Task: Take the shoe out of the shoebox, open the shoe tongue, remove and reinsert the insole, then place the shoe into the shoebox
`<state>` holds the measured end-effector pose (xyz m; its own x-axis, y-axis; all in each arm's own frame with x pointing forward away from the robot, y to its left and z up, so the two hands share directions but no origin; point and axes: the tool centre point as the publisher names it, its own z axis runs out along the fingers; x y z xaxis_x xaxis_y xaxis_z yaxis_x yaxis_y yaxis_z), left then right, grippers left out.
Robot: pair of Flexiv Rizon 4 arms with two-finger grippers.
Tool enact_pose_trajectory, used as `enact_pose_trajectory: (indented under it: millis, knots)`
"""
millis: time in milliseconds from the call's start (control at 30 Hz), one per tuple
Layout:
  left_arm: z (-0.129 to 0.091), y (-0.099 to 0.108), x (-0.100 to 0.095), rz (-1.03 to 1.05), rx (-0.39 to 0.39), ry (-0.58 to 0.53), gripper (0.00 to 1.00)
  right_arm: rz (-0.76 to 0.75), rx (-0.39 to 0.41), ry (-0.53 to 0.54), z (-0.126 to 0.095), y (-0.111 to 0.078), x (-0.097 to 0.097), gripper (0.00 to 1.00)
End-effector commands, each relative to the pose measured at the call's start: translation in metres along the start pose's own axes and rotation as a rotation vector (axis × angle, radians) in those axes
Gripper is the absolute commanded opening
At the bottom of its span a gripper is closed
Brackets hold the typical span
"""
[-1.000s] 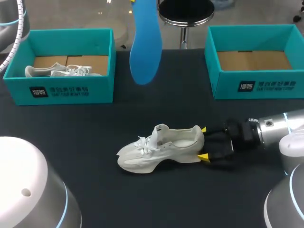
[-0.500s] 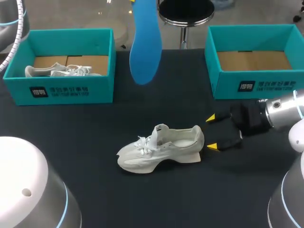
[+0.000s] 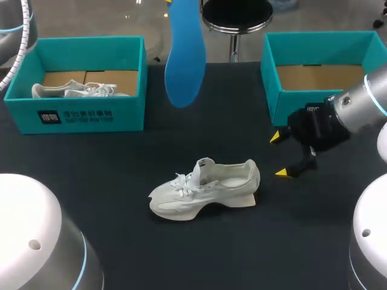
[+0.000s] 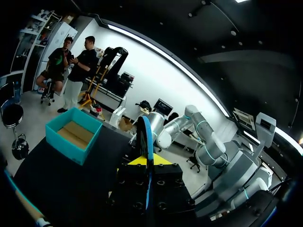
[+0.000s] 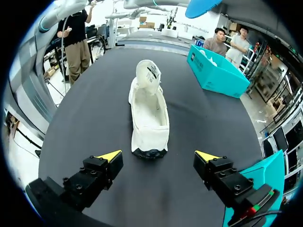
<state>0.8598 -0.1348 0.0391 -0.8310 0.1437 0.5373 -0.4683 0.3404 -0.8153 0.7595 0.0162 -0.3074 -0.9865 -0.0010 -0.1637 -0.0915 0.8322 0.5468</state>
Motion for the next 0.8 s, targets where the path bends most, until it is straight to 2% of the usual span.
enact_pose_trajectory:
  millis: [33,400,800]
  knots:
    - [0.0,0.0,0.0,0.001,0.001,0.001,0.0,-0.005,0.207,-0.048,-0.011,0.003,0.008,1.0]
    - [0.0,0.0,0.0,0.001,0.001,0.001,0.0,0.022,0.359,-0.102,-0.02,0.006,0.006,1.0]
    - [0.0,0.0,0.0,0.001,0.001,0.001,0.0,0.028,0.395,-0.021,-0.004,0.01,-0.004,1.0]
